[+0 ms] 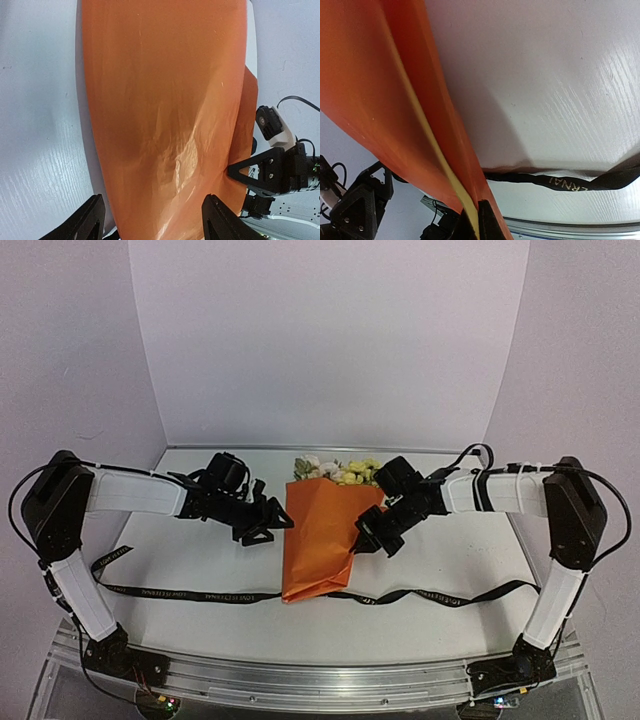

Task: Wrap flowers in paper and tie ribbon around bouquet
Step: Place the folded bouquet on the ribbon, then pick up the left side of the ribbon at the center of the board.

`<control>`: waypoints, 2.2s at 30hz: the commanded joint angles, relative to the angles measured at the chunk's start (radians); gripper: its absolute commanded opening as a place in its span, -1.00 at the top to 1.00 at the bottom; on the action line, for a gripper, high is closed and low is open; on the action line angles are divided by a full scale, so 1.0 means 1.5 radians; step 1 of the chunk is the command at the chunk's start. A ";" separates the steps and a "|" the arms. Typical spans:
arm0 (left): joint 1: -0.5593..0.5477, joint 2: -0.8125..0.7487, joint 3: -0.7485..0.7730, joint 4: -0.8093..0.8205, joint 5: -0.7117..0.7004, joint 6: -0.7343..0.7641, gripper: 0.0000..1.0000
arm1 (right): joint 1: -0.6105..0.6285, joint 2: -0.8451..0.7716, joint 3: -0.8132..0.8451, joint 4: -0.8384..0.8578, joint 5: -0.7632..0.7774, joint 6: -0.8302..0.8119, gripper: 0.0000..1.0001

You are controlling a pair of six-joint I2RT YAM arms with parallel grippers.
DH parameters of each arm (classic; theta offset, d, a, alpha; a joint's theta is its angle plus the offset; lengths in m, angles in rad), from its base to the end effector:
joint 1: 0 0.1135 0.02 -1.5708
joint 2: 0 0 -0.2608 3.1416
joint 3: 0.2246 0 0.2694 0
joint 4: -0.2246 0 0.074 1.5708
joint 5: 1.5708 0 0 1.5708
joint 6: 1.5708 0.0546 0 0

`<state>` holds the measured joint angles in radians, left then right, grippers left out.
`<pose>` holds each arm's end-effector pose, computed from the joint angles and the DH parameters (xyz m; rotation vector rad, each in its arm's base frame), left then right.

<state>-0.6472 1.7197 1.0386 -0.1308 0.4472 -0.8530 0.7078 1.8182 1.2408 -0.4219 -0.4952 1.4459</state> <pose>0.2931 -0.2512 0.1632 -0.0330 2.6515 -1.1573 0.2891 0.2815 0.1706 -0.8122 -2.6734 -1.0547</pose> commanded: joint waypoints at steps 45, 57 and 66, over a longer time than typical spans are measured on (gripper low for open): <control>0.127 -0.411 -0.227 -0.492 -0.550 -0.441 -0.67 | 0.055 -0.350 -0.316 -0.149 0.264 -0.194 -0.97; 0.137 -0.379 -0.317 -0.489 -0.518 -0.560 -0.50 | -0.026 -0.558 -0.418 -0.288 0.387 -0.235 -0.97; 0.202 -0.335 -0.295 -0.506 -0.565 -0.516 -0.51 | -0.090 -0.634 -0.448 -0.345 0.380 -0.262 -0.97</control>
<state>-0.4237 1.2165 0.5625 -0.8645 -0.3321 -1.6726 0.6049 0.8979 0.5891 -0.8804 0.0453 1.0870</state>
